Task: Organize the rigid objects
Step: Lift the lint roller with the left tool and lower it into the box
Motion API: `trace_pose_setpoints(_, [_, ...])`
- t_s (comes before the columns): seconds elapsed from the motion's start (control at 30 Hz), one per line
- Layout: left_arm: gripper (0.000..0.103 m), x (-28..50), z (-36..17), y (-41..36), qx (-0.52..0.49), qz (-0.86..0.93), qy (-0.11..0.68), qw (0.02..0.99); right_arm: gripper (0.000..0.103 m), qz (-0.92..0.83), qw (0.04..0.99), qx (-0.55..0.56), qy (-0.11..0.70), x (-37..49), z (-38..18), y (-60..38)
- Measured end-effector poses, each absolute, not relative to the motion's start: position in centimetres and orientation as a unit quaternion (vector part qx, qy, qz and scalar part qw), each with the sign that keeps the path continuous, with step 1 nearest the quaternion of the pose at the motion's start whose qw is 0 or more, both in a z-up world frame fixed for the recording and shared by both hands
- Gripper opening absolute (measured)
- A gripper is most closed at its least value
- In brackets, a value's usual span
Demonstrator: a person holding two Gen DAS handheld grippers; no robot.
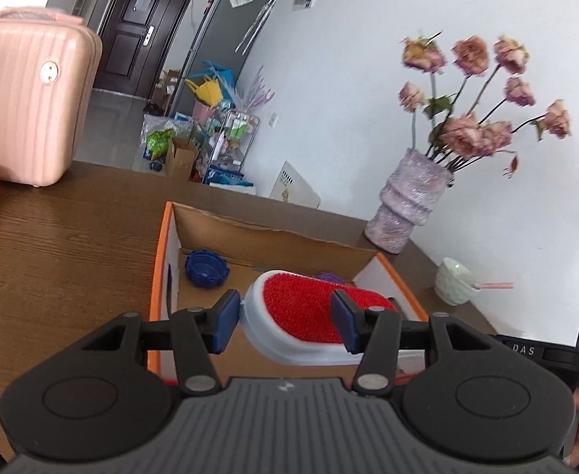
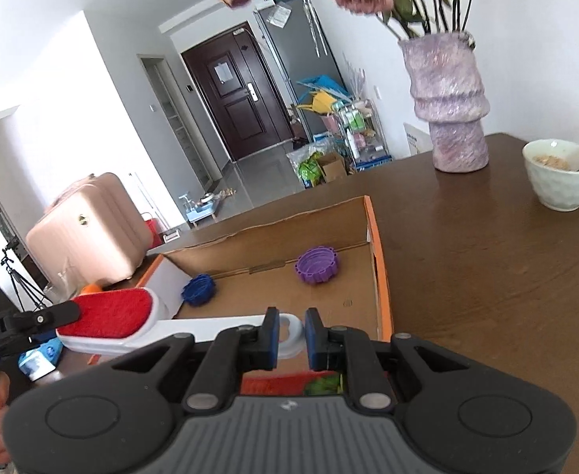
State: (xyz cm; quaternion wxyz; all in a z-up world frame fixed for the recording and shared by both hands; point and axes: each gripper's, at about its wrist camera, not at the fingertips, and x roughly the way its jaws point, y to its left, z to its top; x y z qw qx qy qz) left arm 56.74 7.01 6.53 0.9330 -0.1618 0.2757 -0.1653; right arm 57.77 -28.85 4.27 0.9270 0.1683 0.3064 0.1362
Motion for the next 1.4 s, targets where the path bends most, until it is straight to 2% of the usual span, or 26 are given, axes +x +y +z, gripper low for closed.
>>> trace_pose_setpoints(0.43, [0.052, 60.3, 1.9, 8.6, -0.161, -0.141, 0.309, 0.927, 0.013, 0.137, 0.917, 0.144, 0.345, 62.7, 0.2, -26.3])
trace_pose_setpoints(0.7, [0.054, 59.4, 1.8, 7.1, -0.089, -0.145, 0.302, 0.938, 0.016, 0.161, 0.918, 0.068, 0.356, 62.4, -0.9, -22.9])
trace_pose_setpoints(0.8, [0.054, 58.9, 1.8, 7.0, -0.080, -0.135, 0.300, 0.941, 0.016, 0.167, 0.915, 0.076, 0.360, 62.2, -0.8, -22.8])
trace_pose_setpoints(1.0, [0.056, 56.8, 3.8, 7.6, -0.080, -0.129, 0.306, 0.940, 0.016, 0.165, 0.921, 0.076, 0.344, 60.1, 1.6, -23.9])
trace_pose_setpoints(1.27, [0.063, 50.1, 9.1, 7.9, -0.055, -0.105, 0.245, 0.962, 0.018, 0.150, 0.945, 0.053, 0.284, 54.0, 7.7, -25.2])
trace_pose_setpoints(1.33, [0.067, 48.1, 10.1, 7.9, -0.051, -0.091, 0.226, 0.968, 0.024, 0.142, 0.953, 0.039, 0.265, 52.2, 9.1, -25.3])
trace_pose_setpoints(1.4, [0.072, 46.1, 10.8, 8.0, -0.057, -0.086, 0.215, 0.971, 0.034, 0.131, 0.961, 0.025, 0.244, 50.0, 10.1, -25.4])
